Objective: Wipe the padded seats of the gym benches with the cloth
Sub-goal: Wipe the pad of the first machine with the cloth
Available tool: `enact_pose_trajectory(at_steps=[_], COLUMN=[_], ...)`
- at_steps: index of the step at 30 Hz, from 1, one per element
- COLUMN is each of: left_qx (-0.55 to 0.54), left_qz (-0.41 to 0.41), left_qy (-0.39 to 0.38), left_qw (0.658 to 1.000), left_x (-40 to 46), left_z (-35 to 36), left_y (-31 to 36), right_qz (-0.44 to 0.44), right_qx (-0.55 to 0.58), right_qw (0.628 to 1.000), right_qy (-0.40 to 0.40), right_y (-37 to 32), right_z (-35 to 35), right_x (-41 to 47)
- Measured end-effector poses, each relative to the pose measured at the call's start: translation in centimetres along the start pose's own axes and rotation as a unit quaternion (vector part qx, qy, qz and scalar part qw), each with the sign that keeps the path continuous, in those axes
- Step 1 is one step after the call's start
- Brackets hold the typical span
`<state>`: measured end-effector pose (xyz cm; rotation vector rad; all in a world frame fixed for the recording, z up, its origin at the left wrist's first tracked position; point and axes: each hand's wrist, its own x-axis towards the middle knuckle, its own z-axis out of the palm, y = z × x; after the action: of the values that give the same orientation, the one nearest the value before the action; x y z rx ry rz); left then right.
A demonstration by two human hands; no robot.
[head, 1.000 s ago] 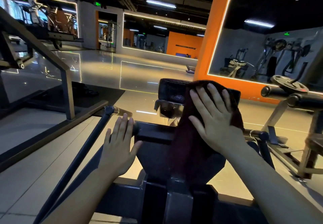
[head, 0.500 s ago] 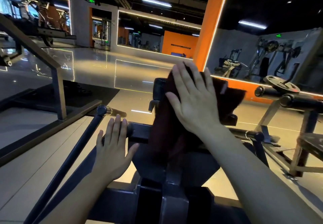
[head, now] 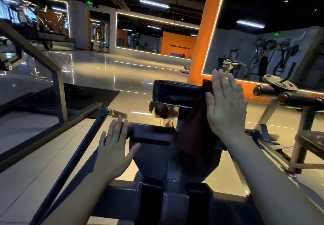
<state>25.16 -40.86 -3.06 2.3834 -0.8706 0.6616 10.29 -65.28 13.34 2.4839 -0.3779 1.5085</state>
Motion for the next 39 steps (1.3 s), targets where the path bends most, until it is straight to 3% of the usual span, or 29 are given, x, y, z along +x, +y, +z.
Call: enact_pose_trajectory(at_steps=[4,6,9,14,20,27,31,39], left_qx=[-0.014,-0.009,0.009,0.020,-0.011,-0.027,-0.034,-0.031], left_qz=[0.002,0.009,0.014,0.016,0.002,-0.025,-0.029,-0.023], left_qy=[-0.002,0.017,0.026,0.039,0.025,-0.005,-0.025,-0.008], left_qw=[1.000,1.000,1.000,0.999,1.000,0.999,0.999,0.999], left_x=[-0.2,-0.2,0.0,-0.1,-0.2,-0.2,0.0,0.0], left_z=[0.0,0.2,0.3,0.6,0.4,-0.8,-1.1,-0.3], left_y=[0.0,0.0,0.0,0.0,-0.4,0.4,0.5,0.4], right_qz=[0.124,0.133,0.077,0.005,-0.154,-0.009,0.077,0.007], right_qx=[0.051,0.021,-0.036,-0.037,-0.060,-0.028,0.004,-0.049], right_qw=[0.990,0.989,0.995,0.999,0.986,1.000,0.997,0.999], right_qy=[0.036,0.054,0.046,0.008,0.001,0.006,0.025,0.002], right_y=[-1.5,-3.4,-6.8,-11.5,-7.9,-1.2,-0.9,-10.2], right_z=[0.7,1.1,1.7,2.3,1.6,0.0,-0.1,2.3], right_x=[-1.1,-1.3,0.0,3.4,3.4,1.6,-0.1,1.3])
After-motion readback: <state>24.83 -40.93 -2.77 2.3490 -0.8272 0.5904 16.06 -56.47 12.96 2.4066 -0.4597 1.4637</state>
